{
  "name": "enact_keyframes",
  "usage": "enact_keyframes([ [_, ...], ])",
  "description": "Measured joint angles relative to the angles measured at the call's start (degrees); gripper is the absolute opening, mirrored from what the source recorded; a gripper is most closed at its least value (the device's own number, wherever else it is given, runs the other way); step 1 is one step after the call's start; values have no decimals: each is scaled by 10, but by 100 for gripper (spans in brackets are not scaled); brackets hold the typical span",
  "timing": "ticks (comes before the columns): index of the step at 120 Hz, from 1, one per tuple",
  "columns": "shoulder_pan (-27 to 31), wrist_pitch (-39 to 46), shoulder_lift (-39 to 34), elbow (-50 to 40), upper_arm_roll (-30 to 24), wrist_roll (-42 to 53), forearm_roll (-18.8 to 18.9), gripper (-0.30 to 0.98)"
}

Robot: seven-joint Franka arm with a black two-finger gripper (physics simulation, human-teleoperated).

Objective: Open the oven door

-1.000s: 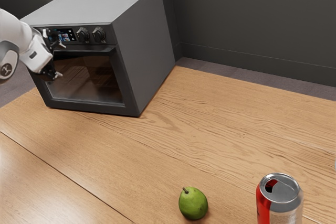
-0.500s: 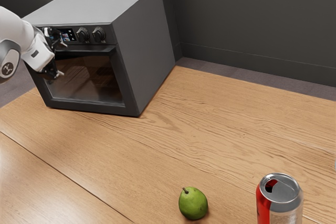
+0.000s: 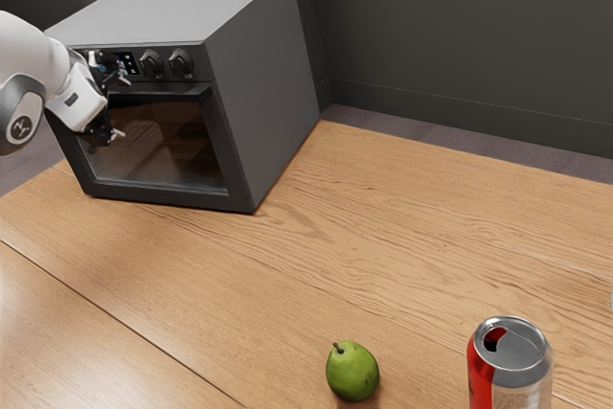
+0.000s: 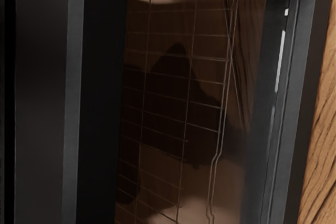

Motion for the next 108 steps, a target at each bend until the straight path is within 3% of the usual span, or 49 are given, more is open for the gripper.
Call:
enact_keyframes([
  [108, 6, -10, 2, -4, -5, -2, 0, 69],
])
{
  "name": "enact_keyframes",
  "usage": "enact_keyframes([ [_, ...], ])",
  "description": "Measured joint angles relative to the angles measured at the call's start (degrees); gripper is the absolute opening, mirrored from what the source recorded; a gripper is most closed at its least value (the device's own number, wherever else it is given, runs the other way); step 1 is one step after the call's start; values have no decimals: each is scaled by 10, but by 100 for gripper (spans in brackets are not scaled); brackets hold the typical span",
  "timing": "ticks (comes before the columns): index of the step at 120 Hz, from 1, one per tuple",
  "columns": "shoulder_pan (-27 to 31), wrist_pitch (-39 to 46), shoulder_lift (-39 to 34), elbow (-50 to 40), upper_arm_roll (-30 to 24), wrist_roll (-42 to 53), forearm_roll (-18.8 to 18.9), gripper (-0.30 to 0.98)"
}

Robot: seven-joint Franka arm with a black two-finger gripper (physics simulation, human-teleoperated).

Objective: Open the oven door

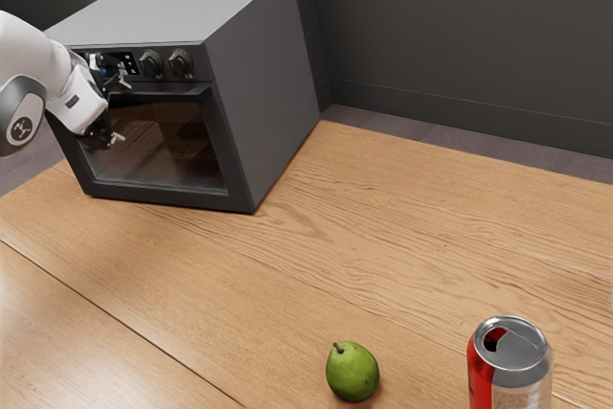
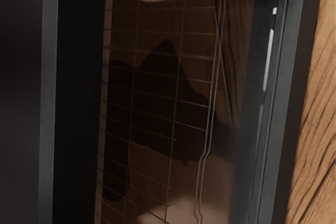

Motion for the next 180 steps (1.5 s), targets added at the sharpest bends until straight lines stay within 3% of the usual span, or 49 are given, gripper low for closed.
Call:
enact_keyframes([
  [57, 0, -14, 0, 1, -3, 0, -2, 68],
  [93, 16, -63, 1, 3, -42, 0, -2, 62],
  [113, 26, -90, 1, 1, -61, -1, -3, 65],
  [160, 120, -131, 1, -44, -166, -3, -3, 69],
  [180, 229, -135, 0, -105, -282, -7, -2, 65],
])
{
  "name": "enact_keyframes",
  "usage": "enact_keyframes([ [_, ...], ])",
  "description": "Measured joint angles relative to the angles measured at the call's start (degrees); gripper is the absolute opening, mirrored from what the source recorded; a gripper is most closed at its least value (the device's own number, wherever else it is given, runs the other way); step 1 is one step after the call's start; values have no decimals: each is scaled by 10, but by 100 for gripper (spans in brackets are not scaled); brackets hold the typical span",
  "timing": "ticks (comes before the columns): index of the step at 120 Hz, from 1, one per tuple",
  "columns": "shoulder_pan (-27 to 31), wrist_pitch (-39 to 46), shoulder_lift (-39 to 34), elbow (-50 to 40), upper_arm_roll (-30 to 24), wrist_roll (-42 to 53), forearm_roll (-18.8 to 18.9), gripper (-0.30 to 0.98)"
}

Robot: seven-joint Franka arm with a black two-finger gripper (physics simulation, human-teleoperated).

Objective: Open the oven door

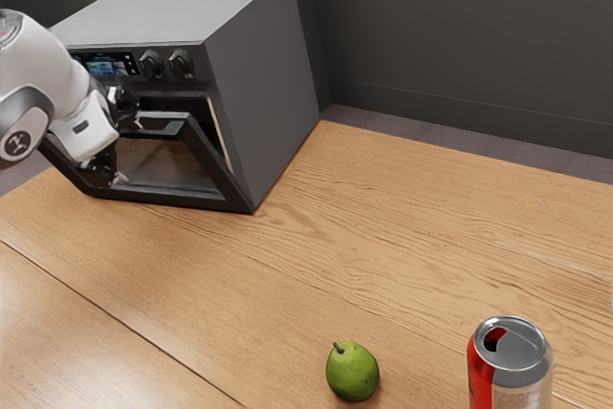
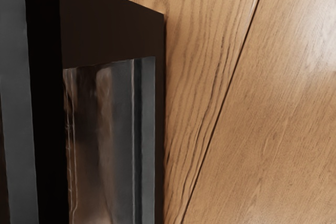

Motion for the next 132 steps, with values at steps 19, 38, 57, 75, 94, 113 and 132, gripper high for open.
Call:
enact_keyframes([
  [19, 175, 0, -71, -138, -167, -10, 10, 63],
  [38, 243, -55, -165, -211, -489, -44, 23, 62],
  [57, 281, -157, 13, 172, -518, -141, -36, 66],
  [75, 399, -304, 219, 351, -495, -315, -223, 68],
  [94, 467, -395, 314, 353, -494, -439, -342, 68],
  [113, 458, -432, 324, 350, -494, -525, -380, 68],
  [132, 458, -449, 325, 350, -494, -593, -390, 69],
])
